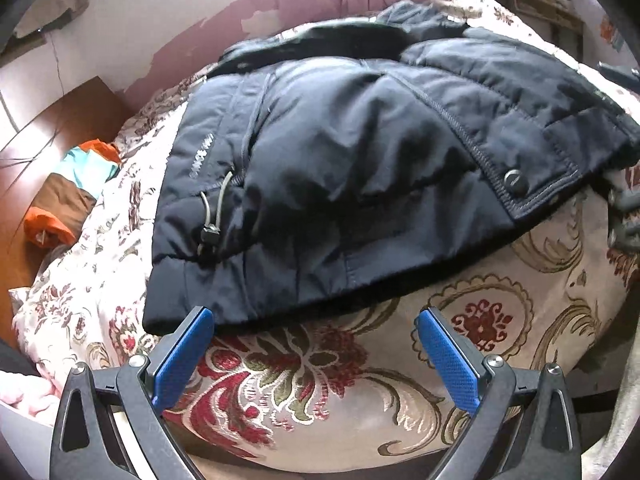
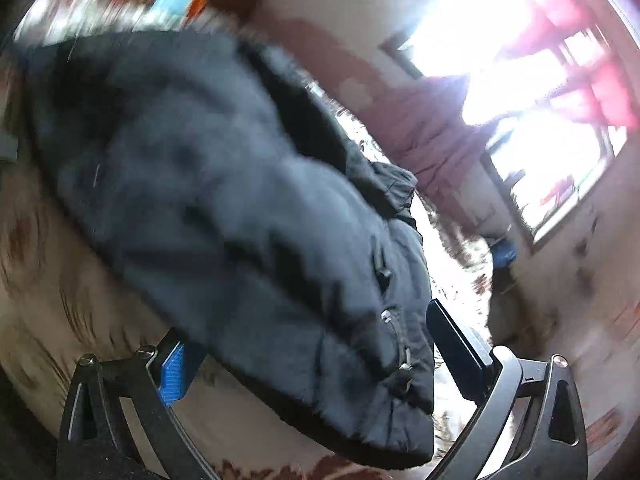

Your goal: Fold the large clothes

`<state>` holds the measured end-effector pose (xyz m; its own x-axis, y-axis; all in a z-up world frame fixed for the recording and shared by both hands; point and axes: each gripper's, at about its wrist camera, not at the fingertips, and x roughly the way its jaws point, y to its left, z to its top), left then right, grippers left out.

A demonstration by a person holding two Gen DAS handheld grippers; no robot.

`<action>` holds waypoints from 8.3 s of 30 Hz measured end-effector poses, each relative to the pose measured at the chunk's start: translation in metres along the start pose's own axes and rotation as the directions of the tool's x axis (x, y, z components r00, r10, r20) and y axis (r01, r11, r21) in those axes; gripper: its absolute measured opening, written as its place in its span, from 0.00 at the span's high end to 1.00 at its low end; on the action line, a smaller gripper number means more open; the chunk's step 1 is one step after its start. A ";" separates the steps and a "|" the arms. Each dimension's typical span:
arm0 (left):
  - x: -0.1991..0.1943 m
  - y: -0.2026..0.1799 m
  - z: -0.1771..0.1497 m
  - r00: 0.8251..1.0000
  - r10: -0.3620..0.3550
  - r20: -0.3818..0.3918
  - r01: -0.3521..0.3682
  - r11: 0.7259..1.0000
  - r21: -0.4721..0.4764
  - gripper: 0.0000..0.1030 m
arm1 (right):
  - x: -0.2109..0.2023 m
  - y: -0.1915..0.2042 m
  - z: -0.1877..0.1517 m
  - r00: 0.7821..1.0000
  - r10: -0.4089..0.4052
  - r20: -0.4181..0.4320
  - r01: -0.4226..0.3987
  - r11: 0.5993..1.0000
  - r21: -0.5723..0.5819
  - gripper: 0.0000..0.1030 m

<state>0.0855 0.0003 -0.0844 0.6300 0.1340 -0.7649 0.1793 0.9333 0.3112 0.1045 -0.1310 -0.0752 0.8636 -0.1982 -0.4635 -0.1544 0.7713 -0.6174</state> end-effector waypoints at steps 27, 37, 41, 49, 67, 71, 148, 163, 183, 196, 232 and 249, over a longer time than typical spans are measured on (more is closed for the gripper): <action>0.012 -0.018 0.023 0.929 0.322 0.183 -0.353 0.919 0.176 0.74 | 0.007 -0.084 0.010 0.988 0.143 0.058 -0.152 0.969 0.194 0.06; -0.019 0.026 0.064 0.940 0.215 0.264 -0.242 0.967 0.074 0.85 | 0.005 -0.101 -0.005 0.976 0.210 0.064 -0.219 0.932 0.290 0.51; -0.029 0.041 0.086 0.945 0.176 0.276 -0.191 0.981 0.028 0.85 | 0.006 -0.120 0.012 0.966 0.228 0.121 -0.258 0.879 0.401 0.73; -0.054 0.060 0.110 0.943 0.146 0.300 -0.104 0.983 -0.154 0.91 | -0.008 -0.119 0.018 0.963 0.166 0.214 -0.246 0.865 0.437 0.91; -0.143 0.061 0.047 0.908 0.065 0.413 0.023 0.979 -0.204 0.93 | -0.123 -0.129 -0.009 0.937 0.073 0.341 -0.216 0.889 0.404 0.94; -0.174 0.064 0.046 0.897 0.047 0.439 0.041 0.981 -0.189 0.93 | -0.142 -0.143 -0.001 0.925 0.033 0.378 -0.192 0.900 0.392 0.94; 0.097 0.064 0.282 0.927 -0.252 0.278 0.266 0.964 -0.010 0.10 | 0.224 -0.163 0.078 0.849 0.490 0.194 -0.523 0.737 0.428 0.17; 0.163 0.106 0.306 0.939 -0.194 0.284 0.270 0.927 -0.260 0.00 | 0.319 -0.162 0.107 0.871 0.483 0.093 -0.451 0.709 0.542 0.16; 0.186 0.101 0.304 0.930 -0.244 0.275 0.319 0.907 -0.273 0.00 | 0.346 -0.149 0.102 0.847 0.525 0.080 -0.471 0.673 0.570 0.06; 0.189 0.098 0.300 0.923 -0.241 0.301 0.326 0.905 -0.275 0.00 | 0.349 -0.143 0.101 0.863 0.498 0.089 -0.454 0.683 0.572 0.05; 0.226 0.211 0.234 0.938 -0.267 0.222 0.344 0.628 -0.698 0.00 | 0.361 -0.224 -0.002 0.859 0.510 0.038 -0.321 0.479 0.817 0.01; 0.234 0.221 0.238 0.840 -0.491 0.230 0.523 0.624 -0.581 0.00 | 0.366 -0.214 0.001 0.733 0.652 0.194 -0.523 0.359 0.773 0.01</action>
<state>0.4523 0.1586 -0.0598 0.6156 -0.4220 -0.6655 0.0026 0.8456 -0.5338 0.4540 -0.3683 -0.1117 0.6256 0.4744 -0.6193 -0.1364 0.8482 0.5118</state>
